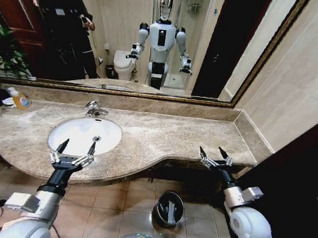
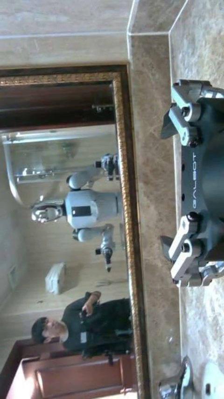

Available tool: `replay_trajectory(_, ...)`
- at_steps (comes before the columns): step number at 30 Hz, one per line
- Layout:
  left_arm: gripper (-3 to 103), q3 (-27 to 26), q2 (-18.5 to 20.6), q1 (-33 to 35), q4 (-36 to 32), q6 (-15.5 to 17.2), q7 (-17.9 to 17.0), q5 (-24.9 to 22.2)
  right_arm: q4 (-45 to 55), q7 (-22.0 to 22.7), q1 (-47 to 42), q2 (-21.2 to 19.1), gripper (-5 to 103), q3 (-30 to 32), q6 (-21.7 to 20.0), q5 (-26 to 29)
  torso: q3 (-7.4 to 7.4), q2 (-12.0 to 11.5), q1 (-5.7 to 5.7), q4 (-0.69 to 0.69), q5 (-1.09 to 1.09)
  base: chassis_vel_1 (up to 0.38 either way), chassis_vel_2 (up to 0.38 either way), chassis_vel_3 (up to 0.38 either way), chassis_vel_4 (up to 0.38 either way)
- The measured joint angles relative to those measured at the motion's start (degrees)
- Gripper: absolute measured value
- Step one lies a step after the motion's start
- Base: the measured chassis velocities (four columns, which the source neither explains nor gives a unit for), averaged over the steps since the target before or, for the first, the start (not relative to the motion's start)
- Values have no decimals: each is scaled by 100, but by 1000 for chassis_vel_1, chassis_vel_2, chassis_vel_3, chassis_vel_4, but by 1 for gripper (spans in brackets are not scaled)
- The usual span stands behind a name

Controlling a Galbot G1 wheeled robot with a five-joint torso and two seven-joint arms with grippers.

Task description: Pick up the trash from the sink and place it in the trash bin.

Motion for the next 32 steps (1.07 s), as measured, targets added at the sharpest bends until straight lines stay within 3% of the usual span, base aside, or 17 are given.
replay_trajectory(32,100,0,0,0,0,0,0,0,-90,49,-30,-56,100,63,-4,-221,0,0,0,0,0,0,0,0,0)
